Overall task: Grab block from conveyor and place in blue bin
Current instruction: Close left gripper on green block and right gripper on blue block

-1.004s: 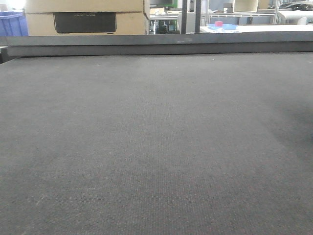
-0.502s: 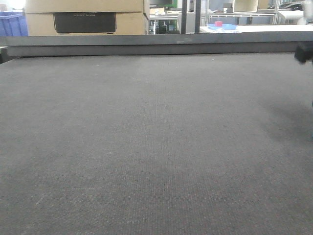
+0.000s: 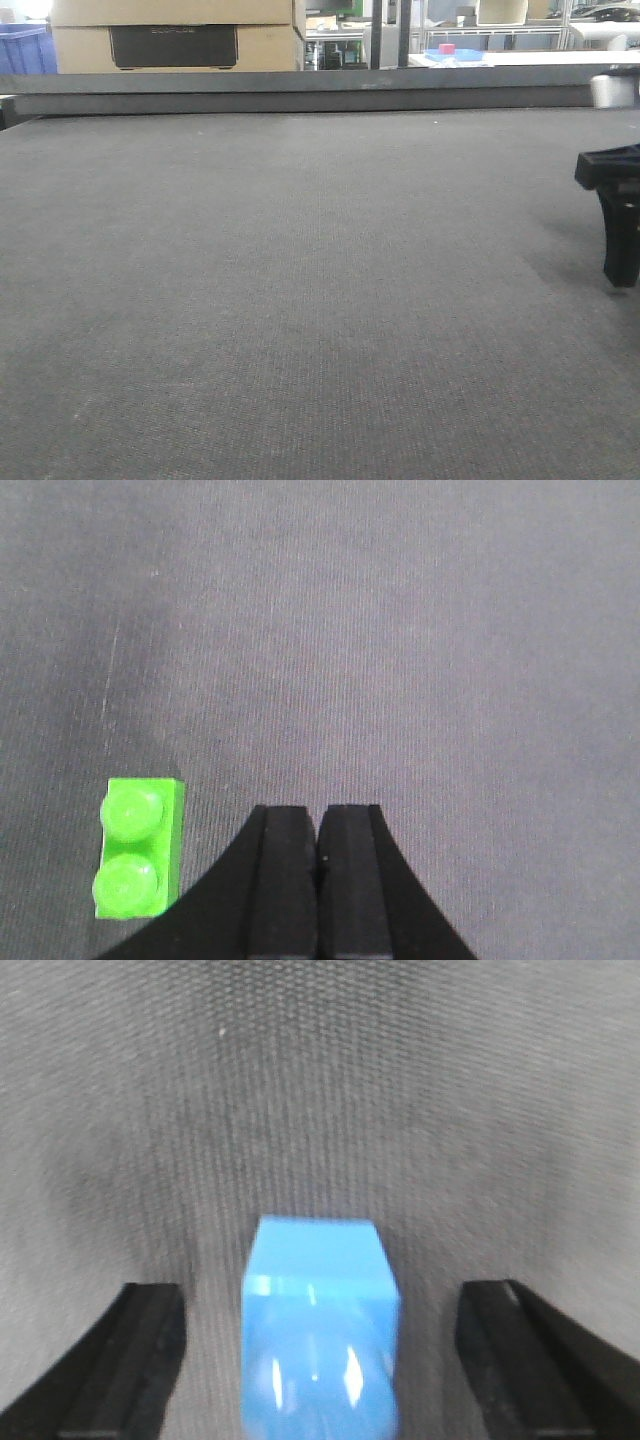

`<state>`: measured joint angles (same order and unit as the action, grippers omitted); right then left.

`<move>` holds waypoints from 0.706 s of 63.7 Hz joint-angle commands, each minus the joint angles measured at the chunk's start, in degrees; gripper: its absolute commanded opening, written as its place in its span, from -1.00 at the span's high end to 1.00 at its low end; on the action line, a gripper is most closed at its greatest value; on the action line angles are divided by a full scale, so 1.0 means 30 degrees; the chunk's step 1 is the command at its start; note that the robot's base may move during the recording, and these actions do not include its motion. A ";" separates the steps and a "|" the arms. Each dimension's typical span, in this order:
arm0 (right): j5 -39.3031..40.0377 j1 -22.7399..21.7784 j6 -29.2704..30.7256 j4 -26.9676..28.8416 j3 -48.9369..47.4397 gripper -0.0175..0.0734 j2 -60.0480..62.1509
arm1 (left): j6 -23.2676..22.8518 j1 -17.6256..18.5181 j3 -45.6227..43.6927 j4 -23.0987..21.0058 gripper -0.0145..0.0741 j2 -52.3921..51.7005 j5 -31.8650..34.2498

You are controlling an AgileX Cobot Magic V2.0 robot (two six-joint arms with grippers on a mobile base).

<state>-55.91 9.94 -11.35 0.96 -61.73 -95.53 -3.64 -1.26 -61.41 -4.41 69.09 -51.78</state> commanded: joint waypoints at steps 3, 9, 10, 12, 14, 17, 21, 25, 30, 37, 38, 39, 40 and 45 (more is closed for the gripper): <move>0.0258 0.0012 0.0072 -0.0039 -0.0119 -0.36 -0.0330 | -0.0018 -0.0068 0.0036 -0.0164 0.92 -0.0050 -0.0114; 0.0305 0.0012 0.0072 -0.0039 -0.0119 -0.36 -0.0370 | -0.0018 -0.0068 0.0036 -0.0164 0.92 -0.0050 -0.0138; 0.0305 0.0012 0.0072 -0.0039 -0.0119 -0.35 -0.0370 | -0.0018 -0.0068 0.0036 -0.0164 0.92 -0.0050 -0.0138; 0.0305 0.0012 0.0072 -0.0039 -0.0119 -0.31 -0.0370 | -0.0018 -0.0068 0.0036 -0.0164 0.92 -0.0050 -0.0168; 0.0305 0.0012 0.0072 -0.0039 -0.0119 -0.25 -0.0370 | -0.0018 -0.0068 0.0036 -0.0164 0.92 -0.0050 -0.0178; 0.0305 0.0012 0.0072 -0.0039 -0.0119 -0.08 -0.0370 | -0.0018 -0.0068 0.0036 -0.0164 0.92 -0.0050 -0.0218; 0.0351 0.0012 0.0072 -0.0039 -0.0119 0.23 -0.0370 | -0.0018 -0.0068 0.0036 -0.0164 0.92 -0.0050 -0.0302; 0.0351 0.0012 0.0072 -0.0039 -0.0119 0.63 -0.0370 | -0.0018 -0.0068 0.0036 -0.0164 0.92 -0.0050 -0.0631; 0.0351 0.0012 0.0072 -0.0076 -0.0119 0.98 -0.0370 | -0.0018 -0.0068 0.0036 -0.0164 0.92 -0.0050 -0.1020; -0.0110 0.0012 0.0072 -0.0076 -0.0119 0.96 -0.0328 | -0.0018 -0.0506 -0.0313 0.0212 0.92 0.0139 -0.2326; -0.0276 0.0012 0.0072 -0.0076 -0.0119 0.96 -0.0274 | 0.0134 -0.0644 -0.0427 0.0212 0.92 0.0205 -0.2610; -0.0375 0.0012 0.0072 -0.0076 -0.0119 0.96 -0.0227 | 0.0273 -0.0801 -0.0603 0.0212 0.92 0.0289 -0.2899; -0.0451 0.0012 0.0072 -0.0076 -0.0119 0.96 -0.0178 | 0.0478 -0.0963 -0.0740 0.0212 0.92 0.0422 -0.3195; -0.0550 0.0012 0.0072 -0.0076 -0.0119 0.96 0.0245 | 0.2295 -0.2172 -0.1589 0.0212 0.92 0.1282 -0.4187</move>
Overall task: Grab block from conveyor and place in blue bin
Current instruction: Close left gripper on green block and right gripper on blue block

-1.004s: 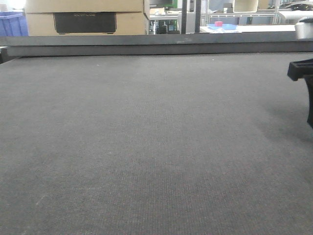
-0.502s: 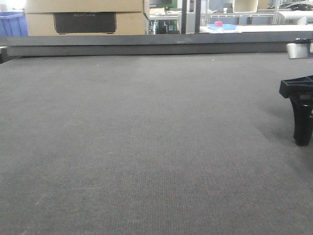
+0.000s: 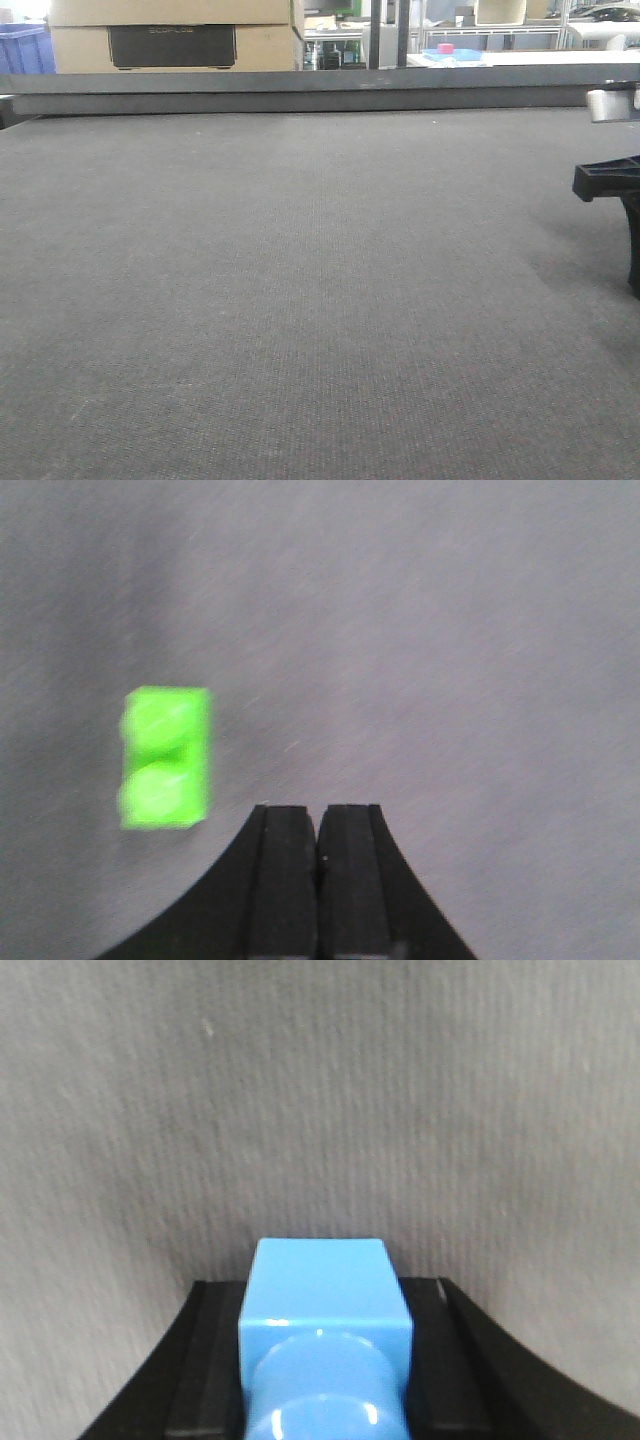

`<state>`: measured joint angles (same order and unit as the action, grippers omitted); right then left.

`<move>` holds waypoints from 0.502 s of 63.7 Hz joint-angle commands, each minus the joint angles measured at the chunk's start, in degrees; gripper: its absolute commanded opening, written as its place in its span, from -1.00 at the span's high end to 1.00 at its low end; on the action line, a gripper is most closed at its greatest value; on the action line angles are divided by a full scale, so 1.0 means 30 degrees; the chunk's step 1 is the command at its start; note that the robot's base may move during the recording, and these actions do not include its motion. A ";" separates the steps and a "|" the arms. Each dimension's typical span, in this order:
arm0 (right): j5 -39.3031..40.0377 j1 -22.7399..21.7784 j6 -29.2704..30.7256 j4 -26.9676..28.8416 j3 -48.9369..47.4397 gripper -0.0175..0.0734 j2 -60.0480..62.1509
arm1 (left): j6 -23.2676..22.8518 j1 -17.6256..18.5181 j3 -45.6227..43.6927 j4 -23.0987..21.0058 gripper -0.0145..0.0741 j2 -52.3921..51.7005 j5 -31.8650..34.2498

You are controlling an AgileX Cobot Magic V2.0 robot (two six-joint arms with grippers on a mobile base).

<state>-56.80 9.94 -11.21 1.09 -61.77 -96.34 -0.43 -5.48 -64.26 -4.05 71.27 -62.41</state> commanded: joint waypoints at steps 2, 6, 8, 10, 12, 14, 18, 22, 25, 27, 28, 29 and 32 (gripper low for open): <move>-0.0219 0.0012 0.0027 -0.0120 -0.0108 0.96 0.0608 | 0.1681 -0.0910 -0.0795 0.0093 0.92 0.0758 -0.0622; -0.0083 0.0012 0.0063 -0.0120 -0.0108 0.96 0.0777 | 0.2114 -0.1123 -0.0917 0.0193 0.92 0.1545 -0.0580; -0.0043 0.0012 0.0099 -0.0120 -0.0108 0.97 0.0810 | 0.2114 -0.1123 -0.0917 0.0341 0.92 0.1988 -0.0580; 0.0004 0.0012 0.0144 -0.0120 -0.0108 0.97 0.0810 | 0.2114 -0.1084 -0.0917 0.0591 0.92 0.2381 -0.0580; 0.0034 0.0012 0.0139 -0.0120 -0.0108 0.97 0.0810 | 0.2114 -0.1084 -0.0917 0.0778 0.92 0.2770 -0.0580; 0.0073 0.0012 0.0181 -0.0120 -0.0108 0.97 0.0810 | 0.2114 -0.1084 -0.0917 0.1001 0.92 0.3131 -0.0580; 0.0112 0.0012 0.0307 -0.0120 -0.0108 0.97 0.0810 | 0.2114 -0.1084 -0.0917 0.1599 0.87 0.3809 -0.0580; 0.0154 0.0012 0.0496 -0.0120 -0.0108 0.97 0.0810 | 0.2114 -0.1084 -0.0917 0.2066 0.73 0.4396 -0.0428; 0.0236 0.0012 0.0567 -0.0120 -0.0108 0.97 0.0810 | 0.2114 -0.1084 -0.0917 0.2389 0.55 0.4701 -0.0331; 0.0290 0.0012 0.0567 -0.0120 -0.0108 0.97 0.0810 | 0.2114 -0.1084 -0.0917 0.2426 0.46 0.4883 -0.0242; 0.0319 0.0012 0.0567 -0.0120 -0.0108 0.97 0.0810 | 0.2114 -0.1084 -0.0917 0.2426 0.40 0.4924 -0.0192; 0.0355 0.0012 0.0567 -0.0120 -0.0108 0.97 0.0810 | 0.2114 -0.1084 -0.0917 0.2426 0.34 0.5022 -0.0191; 0.0445 0.0012 0.0567 -0.0120 -0.0108 0.97 0.0810 | 0.2114 -0.1084 -0.0917 0.2348 0.16 0.5272 -0.0061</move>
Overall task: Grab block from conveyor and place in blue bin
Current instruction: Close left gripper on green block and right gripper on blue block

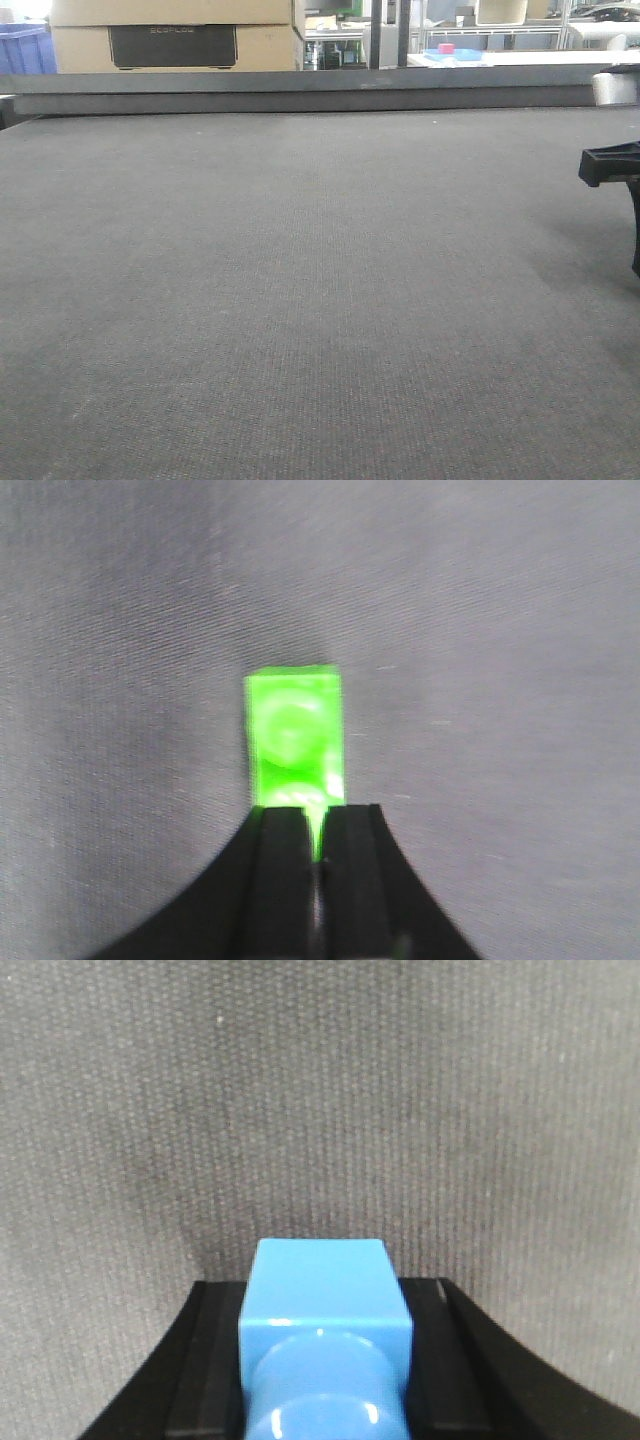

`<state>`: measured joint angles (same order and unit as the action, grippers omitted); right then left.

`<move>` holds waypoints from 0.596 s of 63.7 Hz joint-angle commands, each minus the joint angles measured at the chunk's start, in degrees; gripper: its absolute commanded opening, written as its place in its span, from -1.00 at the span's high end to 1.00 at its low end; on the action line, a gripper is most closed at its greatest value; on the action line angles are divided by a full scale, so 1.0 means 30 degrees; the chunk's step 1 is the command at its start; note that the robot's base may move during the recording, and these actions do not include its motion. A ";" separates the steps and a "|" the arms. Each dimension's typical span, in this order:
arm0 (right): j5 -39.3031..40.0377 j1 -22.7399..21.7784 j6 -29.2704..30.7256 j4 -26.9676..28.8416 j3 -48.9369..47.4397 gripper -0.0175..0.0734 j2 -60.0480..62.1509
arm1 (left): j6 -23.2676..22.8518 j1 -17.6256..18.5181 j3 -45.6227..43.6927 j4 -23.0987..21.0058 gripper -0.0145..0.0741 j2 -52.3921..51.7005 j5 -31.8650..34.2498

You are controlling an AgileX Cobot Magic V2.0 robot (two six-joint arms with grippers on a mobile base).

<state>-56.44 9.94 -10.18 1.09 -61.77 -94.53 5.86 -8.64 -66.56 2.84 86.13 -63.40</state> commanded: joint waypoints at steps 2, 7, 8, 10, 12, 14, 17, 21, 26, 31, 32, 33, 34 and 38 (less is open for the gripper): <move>0.0420 0.0012 0.0223 -0.0120 -0.0108 0.97 0.0206 | 0.0018 -0.0033 -0.0113 -0.0135 0.07 0.0422 0.0330; 0.0611 0.0012 0.0223 -0.0120 -0.0108 0.97 0.0206 | 0.0018 -0.0033 0.0307 -0.0384 -0.11 0.0832 0.0915; 0.0643 0.0012 0.0223 -0.0120 -0.0108 0.97 0.0206 | 0.0018 -0.0033 0.0439 -0.0432 -0.13 0.0913 0.1203; 0.0731 0.0012 0.0223 -0.0120 -0.0108 0.97 0.0206 | 0.0018 -0.0033 0.0735 -0.0497 -0.16 0.1088 0.1635; 0.0813 0.0012 0.0223 -0.0120 -0.0108 0.97 0.0206 | 0.0018 -0.0033 0.1071 -0.0505 -0.18 0.1293 0.1976; 0.0813 0.0012 0.0223 -0.0120 -0.0108 0.97 0.0206 | 0.0018 -0.0033 0.1396 -0.0505 -0.17 0.1485 0.2506; 0.0859 0.0012 0.0223 -0.0120 -0.0108 0.97 0.0206 | 0.0018 -0.0033 0.1870 -0.0505 -0.16 0.1764 0.3046; 0.0859 0.0012 0.0223 -0.0120 -0.0108 0.97 0.0206 | 0.0018 -0.0033 0.2157 -0.0505 -0.16 0.2159 0.3482; 0.0859 0.0012 0.0223 -0.0120 -0.0108 0.97 0.0206 | 0.0018 -0.0033 0.2208 -0.0505 -0.16 0.2695 0.3481; 0.0824 0.0012 0.0223 -0.0120 -0.0108 0.97 0.0206 | 0.0018 -0.0033 0.2208 -0.0505 -0.16 0.3044 0.3631; 0.0824 0.0012 0.0223 -0.0120 -0.0108 0.97 0.0206 | 0.0018 -0.0033 0.2208 -0.0505 -0.16 0.3044 0.3679; 0.0824 0.0012 0.0223 -0.0120 -0.0108 0.97 0.0206 | 0.0018 -0.0033 0.2208 -0.0505 -0.16 0.3091 0.3737; 0.0824 0.0012 0.0223 -0.0120 -0.0108 0.97 0.0206 | 0.0018 -0.0033 0.2208 -0.0505 -0.16 0.3132 0.3740; 0.0789 0.0012 0.0223 -0.0120 -0.0108 0.97 0.0206 | 0.0018 -0.0033 0.2208 -0.0505 -0.16 0.3205 0.3777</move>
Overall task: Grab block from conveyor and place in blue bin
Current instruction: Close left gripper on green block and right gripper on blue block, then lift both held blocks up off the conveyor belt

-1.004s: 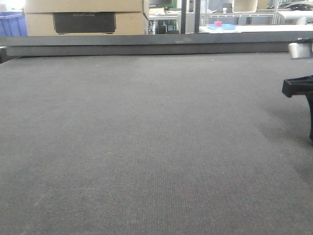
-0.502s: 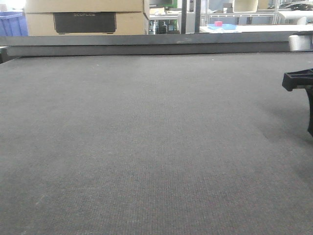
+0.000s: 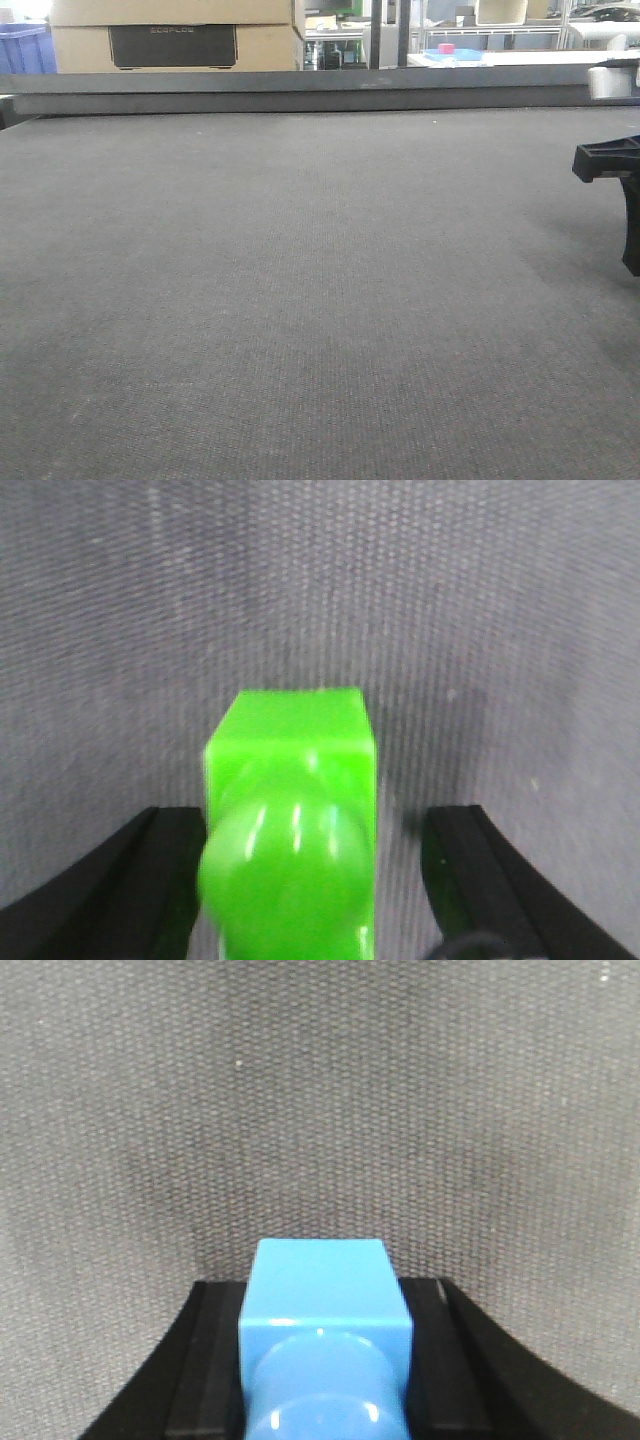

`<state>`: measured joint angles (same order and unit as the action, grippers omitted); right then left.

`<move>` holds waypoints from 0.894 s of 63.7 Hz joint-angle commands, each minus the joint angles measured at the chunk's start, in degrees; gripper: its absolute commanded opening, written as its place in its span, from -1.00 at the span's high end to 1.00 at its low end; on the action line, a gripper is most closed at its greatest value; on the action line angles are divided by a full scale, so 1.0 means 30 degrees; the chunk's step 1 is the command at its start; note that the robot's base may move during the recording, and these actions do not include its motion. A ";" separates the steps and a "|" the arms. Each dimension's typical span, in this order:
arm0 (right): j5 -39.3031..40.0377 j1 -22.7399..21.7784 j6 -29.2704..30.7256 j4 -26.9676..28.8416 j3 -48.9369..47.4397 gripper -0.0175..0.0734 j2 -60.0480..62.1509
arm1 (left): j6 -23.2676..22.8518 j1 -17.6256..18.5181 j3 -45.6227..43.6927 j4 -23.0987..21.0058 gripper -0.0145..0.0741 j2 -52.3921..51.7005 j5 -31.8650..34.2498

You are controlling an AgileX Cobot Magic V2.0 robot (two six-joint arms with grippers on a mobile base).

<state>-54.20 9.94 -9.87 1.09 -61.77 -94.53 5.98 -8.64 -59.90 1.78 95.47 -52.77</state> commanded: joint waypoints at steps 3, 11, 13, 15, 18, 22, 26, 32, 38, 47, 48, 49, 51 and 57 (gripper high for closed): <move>0.0009 0.0012 0.0119 -0.0120 -0.0108 0.97 0.0206 | -0.0023 -0.0033 -0.0010 -0.0152 -0.16 0.0088 0.0235; 0.0009 0.0012 0.0119 -0.0120 -0.0108 0.97 0.0206 | -0.0023 -0.0033 -0.0010 -0.0152 -0.07 0.0088 0.0199; 0.0009 0.0012 0.0119 -0.0120 -0.0108 0.97 0.0206 | -0.0023 -0.0033 -0.0010 -0.0152 -0.01 0.0088 0.0199; 0.0009 0.0012 0.0119 -0.0120 -0.0108 0.97 0.0206 | -0.0023 -0.0033 -0.0010 -0.0152 0.05 0.0088 0.0199; 0.0009 0.0012 0.0119 -0.0120 -0.0108 0.97 0.0206 | -0.0023 -0.0033 -0.0010 -0.0152 0.17 0.0088 0.0199; 0.0044 0.0012 0.0119 -0.0120 -0.0108 0.97 0.0206 | -0.0023 -0.0033 -0.0010 -0.0152 0.39 0.0088 0.0199; 0.0044 0.0012 0.0119 -0.0120 -0.0108 0.97 0.0242 | -0.0023 -0.0033 -0.0010 -0.0152 0.62 0.0088 0.0016; 0.0044 0.0012 0.0119 -0.0120 -0.0108 0.97 0.0575 | -0.0023 -0.0033 -0.0129 -0.0152 0.92 0.0045 -0.0292; 0.0411 0.0012 0.0287 -0.0120 -0.0108 0.97 0.1059 | -0.0023 -0.0033 -0.0129 -0.0401 0.92 -0.0264 -0.0390; 0.1179 0.0012 0.0762 -0.0120 -0.0108 0.97 0.1668 | 0.0089 0.0510 -0.0129 -0.1016 0.92 -0.1140 -0.0348; 0.1276 0.0012 0.0830 -0.0120 -0.0108 0.97 0.1705 | 0.0215 0.0719 -0.0129 -0.1016 0.92 -0.1319 -0.0310; 0.1424 0.0012 0.0924 -0.0120 -0.0076 0.97 0.1773 | 0.0486 0.0946 -0.0129 -0.1016 0.92 -0.1497 -0.0253; 0.1660 0.0012 0.1156 -0.0120 -0.0029 0.97 0.1894 | 0.0813 0.1302 -0.0129 -0.1016 0.92 -0.1747 -0.0102; 0.2318 0.0012 0.1884 -0.0120 0.0230 0.97 0.2274 | 0.1521 0.2623 -0.0052 -0.1016 0.92 -0.2628 0.0796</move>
<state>-49.56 9.94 -6.58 1.09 -61.65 -89.40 8.82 -3.91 -59.92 -0.31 90.17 -52.60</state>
